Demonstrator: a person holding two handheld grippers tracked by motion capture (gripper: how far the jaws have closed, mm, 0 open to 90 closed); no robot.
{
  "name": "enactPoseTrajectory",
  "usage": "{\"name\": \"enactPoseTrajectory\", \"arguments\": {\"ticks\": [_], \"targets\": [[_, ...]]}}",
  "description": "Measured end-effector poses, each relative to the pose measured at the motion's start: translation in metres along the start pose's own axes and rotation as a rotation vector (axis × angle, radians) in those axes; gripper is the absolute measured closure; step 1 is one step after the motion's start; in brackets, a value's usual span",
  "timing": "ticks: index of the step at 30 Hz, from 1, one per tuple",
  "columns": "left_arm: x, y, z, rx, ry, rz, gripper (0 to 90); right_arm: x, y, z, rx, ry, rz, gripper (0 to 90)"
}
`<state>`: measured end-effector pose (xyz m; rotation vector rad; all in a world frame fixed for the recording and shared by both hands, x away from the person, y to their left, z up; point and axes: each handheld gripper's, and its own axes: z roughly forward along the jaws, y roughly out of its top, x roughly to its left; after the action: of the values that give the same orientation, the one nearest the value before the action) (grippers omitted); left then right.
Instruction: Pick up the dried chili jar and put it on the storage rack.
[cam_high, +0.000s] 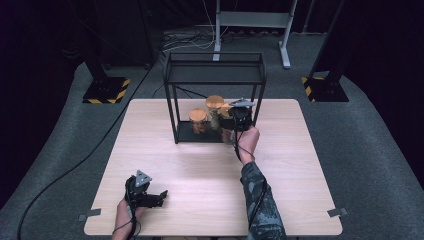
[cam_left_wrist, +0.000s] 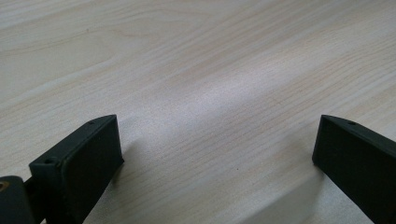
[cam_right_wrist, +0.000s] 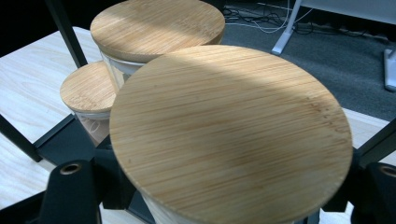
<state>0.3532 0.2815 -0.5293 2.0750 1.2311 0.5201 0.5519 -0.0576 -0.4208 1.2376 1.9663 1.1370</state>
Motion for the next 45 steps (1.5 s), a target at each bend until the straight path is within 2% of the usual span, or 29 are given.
{"name": "enactPoseTrajectory", "arguments": {"ticks": [21, 32, 40, 45], "targets": [[-0.0001, -0.0001, -0.0003, 0.001, 0.003, 0.008, 0.8, -0.0011, -0.001, 0.0017, -0.012, 0.003, 0.004, 24.3], [-0.0002, -0.0001, -0.0003, 0.001, 0.004, 0.007, 0.8, -0.0013, -0.0025, 0.0012, -0.008, 0.002, 0.022, 22.7], [-0.0002, -0.0001, -0.0003, 0.001, 0.004, 0.007, 0.8, -0.0007, -0.0042, -0.0029, -0.009, 0.003, 0.043, 14.0], [-0.0003, -0.0001, -0.0003, 0.0, 0.005, 0.008, 0.7, 0.0055, -0.0043, -0.0059, 0.01, 0.002, 0.013, 7.5]]}}
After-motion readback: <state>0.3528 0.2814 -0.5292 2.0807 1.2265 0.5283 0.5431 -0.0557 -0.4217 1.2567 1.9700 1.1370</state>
